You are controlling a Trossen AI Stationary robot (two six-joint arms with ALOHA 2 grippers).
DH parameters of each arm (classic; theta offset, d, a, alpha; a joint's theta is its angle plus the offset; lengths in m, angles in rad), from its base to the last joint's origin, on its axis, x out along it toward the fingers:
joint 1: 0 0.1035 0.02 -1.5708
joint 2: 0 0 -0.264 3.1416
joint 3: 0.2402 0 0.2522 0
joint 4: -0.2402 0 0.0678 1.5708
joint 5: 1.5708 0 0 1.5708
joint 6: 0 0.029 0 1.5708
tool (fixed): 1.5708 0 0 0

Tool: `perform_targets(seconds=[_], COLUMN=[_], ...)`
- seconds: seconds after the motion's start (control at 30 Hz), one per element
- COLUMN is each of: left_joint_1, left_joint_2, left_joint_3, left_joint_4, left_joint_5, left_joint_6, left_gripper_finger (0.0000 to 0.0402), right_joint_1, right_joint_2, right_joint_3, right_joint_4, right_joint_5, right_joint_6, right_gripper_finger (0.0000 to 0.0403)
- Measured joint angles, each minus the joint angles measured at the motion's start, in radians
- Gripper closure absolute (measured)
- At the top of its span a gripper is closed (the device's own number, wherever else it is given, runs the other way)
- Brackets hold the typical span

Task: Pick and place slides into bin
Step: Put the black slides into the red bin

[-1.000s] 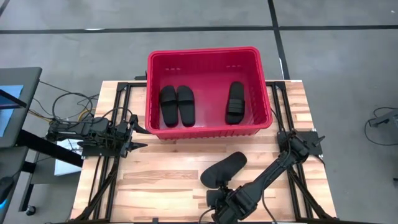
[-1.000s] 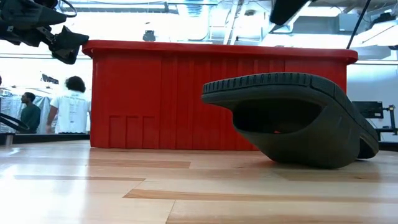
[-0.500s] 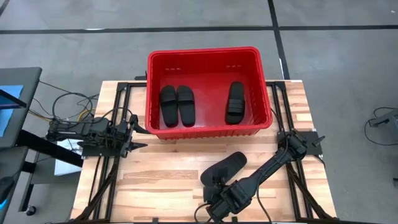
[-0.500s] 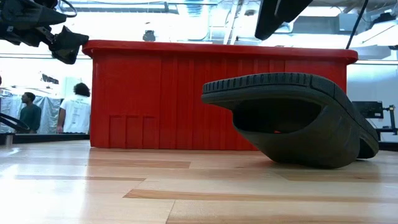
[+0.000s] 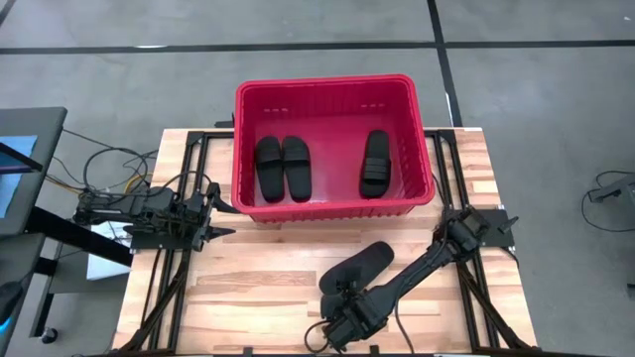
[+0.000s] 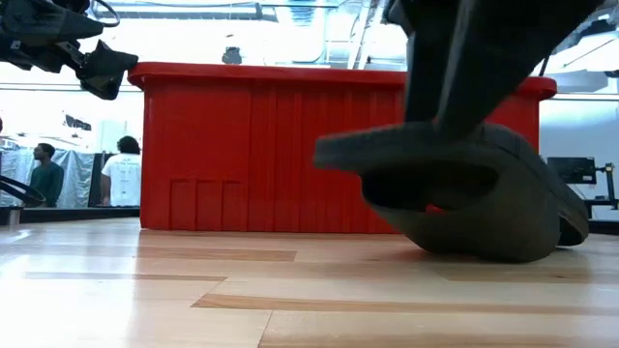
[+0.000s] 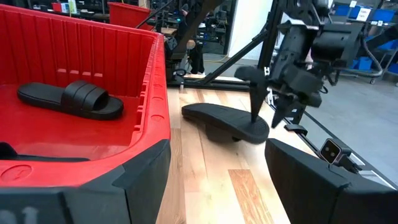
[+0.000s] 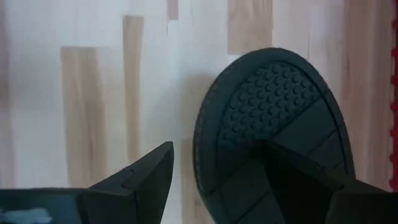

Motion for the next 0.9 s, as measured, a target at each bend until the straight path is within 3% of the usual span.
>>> perform_targets(seconds=[0.47, 0.7, 0.8, 0.9], left_joint_1=[0.0, 0.0, 0.0, 0.0], left_joint_2=[0.0, 0.0, 0.0, 0.0], left_joint_3=[0.0, 0.0, 0.0, 0.0], left_joint_4=[-0.012, -0.021, -0.022, -0.023], left_joint_5=[0.001, 0.005, 0.008, 0.009], left_joint_6=[0.0, 0.0, 0.0, 0.0], left_gripper_finger=[0.0143, 0.0143, 0.0143, 0.0143], right_joint_1=[-0.018, -0.021, -0.038, -0.048], right_joint_2=[0.139, 0.145, 0.145, 0.144], right_joint_3=[0.009, 0.005, 0.005, 0.005], right_joint_4=[-0.048, -0.039, -0.033, -0.023], right_joint_5=[0.029, 0.069, 0.051, 0.018], right_joint_6=[-0.01, -0.008, 0.018, 0.048], right_gripper_finger=[0.0163, 0.0165, 0.0186, 0.0241])
